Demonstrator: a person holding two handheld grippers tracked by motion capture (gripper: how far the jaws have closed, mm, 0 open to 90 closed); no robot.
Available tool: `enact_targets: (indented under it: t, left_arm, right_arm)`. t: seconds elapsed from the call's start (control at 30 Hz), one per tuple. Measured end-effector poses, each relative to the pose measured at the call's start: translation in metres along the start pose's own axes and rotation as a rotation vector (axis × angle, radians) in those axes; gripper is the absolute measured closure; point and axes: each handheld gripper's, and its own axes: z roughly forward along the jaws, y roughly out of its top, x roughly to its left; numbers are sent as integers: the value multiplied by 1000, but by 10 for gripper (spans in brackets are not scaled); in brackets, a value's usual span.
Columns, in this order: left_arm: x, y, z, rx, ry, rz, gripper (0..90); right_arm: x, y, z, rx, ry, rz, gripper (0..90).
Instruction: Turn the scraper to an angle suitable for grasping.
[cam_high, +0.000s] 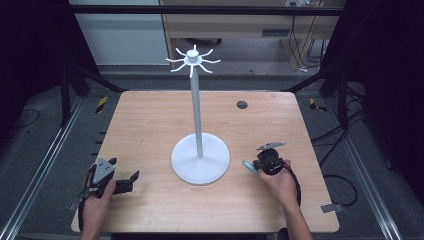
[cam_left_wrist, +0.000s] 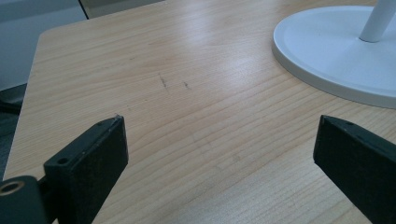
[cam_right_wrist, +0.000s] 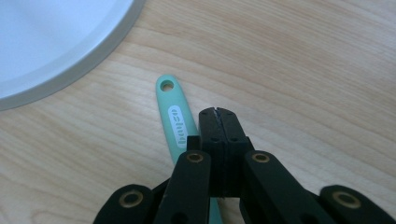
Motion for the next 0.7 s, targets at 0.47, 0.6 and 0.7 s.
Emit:
enact_targets:
  t: [0.47, 0.6, 0.7]
  left_arm:
    - [2, 0, -1, -2, 4, -1, 26]
    - [2, 0, -1, 0, 2, -1, 26]
    - [1, 0, 0, -1, 0, -1, 26]
  right_arm:
    - [13, -1, -8, 4, 28, -56, 900]
    - [14, 2, -15, 8, 28, -78, 880]
    - [16, 2, -18, 20, 37, -92, 851]
